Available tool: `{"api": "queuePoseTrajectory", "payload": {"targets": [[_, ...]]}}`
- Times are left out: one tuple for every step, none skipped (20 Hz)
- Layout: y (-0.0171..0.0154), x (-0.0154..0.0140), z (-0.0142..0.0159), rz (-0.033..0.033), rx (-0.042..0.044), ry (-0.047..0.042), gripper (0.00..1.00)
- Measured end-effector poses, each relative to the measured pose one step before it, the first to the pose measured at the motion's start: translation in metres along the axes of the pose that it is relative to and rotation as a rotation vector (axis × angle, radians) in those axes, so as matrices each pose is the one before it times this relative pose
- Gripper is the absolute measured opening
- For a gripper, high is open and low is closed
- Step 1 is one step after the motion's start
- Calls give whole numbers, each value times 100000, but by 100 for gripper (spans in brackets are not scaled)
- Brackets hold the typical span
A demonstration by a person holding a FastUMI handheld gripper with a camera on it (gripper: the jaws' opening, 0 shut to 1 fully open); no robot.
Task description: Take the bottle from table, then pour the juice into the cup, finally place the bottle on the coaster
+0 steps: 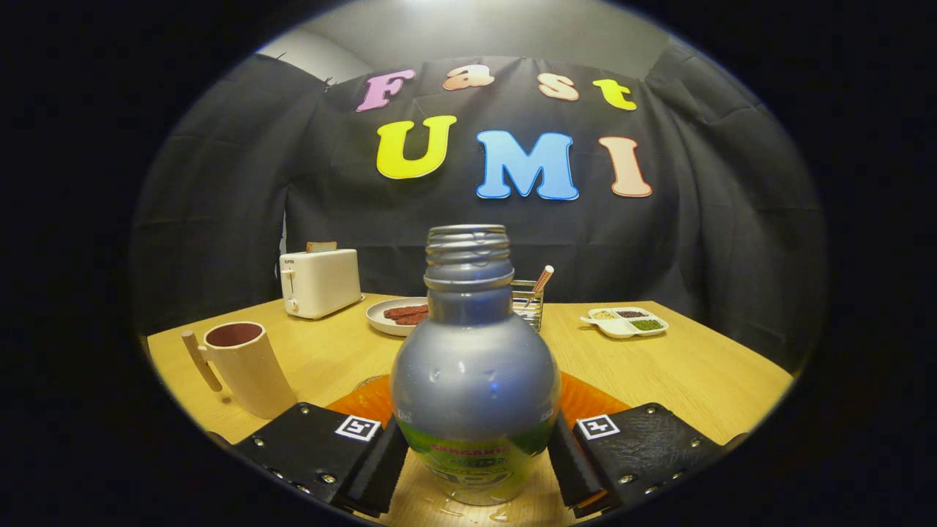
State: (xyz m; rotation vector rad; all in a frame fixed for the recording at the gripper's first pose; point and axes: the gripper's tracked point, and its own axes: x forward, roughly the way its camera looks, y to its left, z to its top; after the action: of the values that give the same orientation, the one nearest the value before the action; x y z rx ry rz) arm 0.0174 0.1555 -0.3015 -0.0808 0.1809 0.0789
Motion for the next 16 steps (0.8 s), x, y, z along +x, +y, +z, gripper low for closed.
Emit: {"api": "queuePoseTrajectory", "payload": {"targets": [[129,169,652,222,-2328,-675,82],[215,207,508,410,-3095,-573,83],[275,197,616,610,-3958,-456,83],[230,258,493,340,-4446,-18,82],[207,337,498,575,-4551,366,82],[317,432,410,448,-4501,398,82],[97,450,453,-98,-4665,482,83],[244,347,400,-31,-4481,-8,83],[293,344,451,374,-4171,-140,83],[523,426,481,727,-4100,-16,82],[532,255,401,945,-3967,-234,82],[582,272,255,789,-3838,-191,82],[410,233,164,638,-3780,123,82],[481,219,190,630,-3313,102,82],[413,187,-2,601,-2715,247,82],[530,142,67,697,-2762,362,82]]}}
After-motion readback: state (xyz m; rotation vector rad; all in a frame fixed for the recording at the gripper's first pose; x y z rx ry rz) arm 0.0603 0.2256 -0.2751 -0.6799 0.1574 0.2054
